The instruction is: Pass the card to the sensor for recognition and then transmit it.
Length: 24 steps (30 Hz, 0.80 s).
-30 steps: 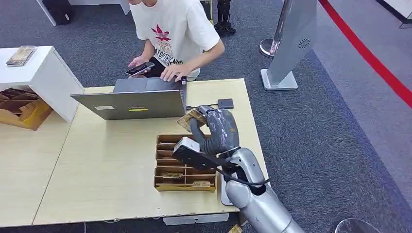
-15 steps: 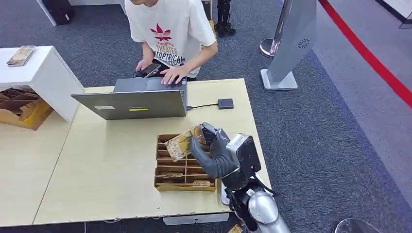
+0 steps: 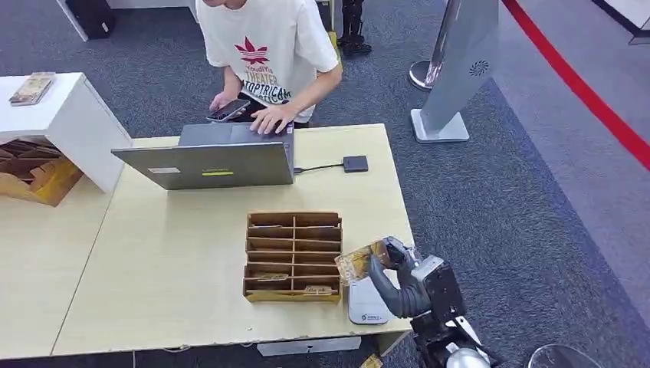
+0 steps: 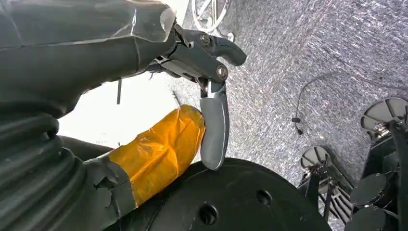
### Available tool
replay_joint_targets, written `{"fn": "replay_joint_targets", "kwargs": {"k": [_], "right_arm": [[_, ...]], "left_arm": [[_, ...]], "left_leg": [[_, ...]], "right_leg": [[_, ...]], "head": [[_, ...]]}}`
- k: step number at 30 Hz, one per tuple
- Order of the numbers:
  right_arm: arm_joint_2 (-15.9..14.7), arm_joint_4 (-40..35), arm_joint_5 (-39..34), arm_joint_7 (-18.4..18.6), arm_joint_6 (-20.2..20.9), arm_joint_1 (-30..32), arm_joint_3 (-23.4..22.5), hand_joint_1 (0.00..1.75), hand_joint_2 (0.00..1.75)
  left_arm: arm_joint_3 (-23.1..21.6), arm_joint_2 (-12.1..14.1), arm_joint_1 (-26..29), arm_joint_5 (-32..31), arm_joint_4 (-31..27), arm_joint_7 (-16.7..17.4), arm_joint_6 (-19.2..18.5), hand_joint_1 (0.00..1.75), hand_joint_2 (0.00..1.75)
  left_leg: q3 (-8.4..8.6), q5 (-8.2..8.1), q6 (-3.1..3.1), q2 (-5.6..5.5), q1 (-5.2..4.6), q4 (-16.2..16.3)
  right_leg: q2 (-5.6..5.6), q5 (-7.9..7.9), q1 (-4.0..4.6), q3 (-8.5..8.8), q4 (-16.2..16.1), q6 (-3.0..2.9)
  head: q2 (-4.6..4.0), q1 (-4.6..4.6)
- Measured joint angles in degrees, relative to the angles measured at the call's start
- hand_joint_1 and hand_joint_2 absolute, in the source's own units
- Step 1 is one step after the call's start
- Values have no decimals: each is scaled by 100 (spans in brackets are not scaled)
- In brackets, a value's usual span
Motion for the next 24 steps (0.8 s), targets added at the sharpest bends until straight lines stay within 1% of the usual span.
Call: {"fn": "replay_joint_targets", "kwargs": {"k": [5,10,14,24], "right_arm": [[-275,-155,39,83,-300,460,-286,175,175],[-444,-199,31,123,-409,724,-387,175,175],[-479,-118,144,234,-501,710,-317,175,175],[-486,575,214,359,-672,390,48,175,175]], "left_arm": [[203,-15,11,0,0,-31,31,0,175],[284,-24,11,0,2,-33,70,0,175],[284,-28,9,0,0,-31,103,0,175],[284,-28,8,0,0,-22,127,0,175]], "left_leg": [[-1,-1,1,0,1,0],[-1,-3,4,11,0,0],[1,-3,4,11,2,-1],[2,-2,5,13,1,-1]], "right_leg": [[-2,-1,0,4,0,1],[3,-1,0,2,0,1],[3,-1,1,4,0,1],[5,0,1,7,0,1]], "head": [[0,2],[0,0],[0,0],[0,2]]}}
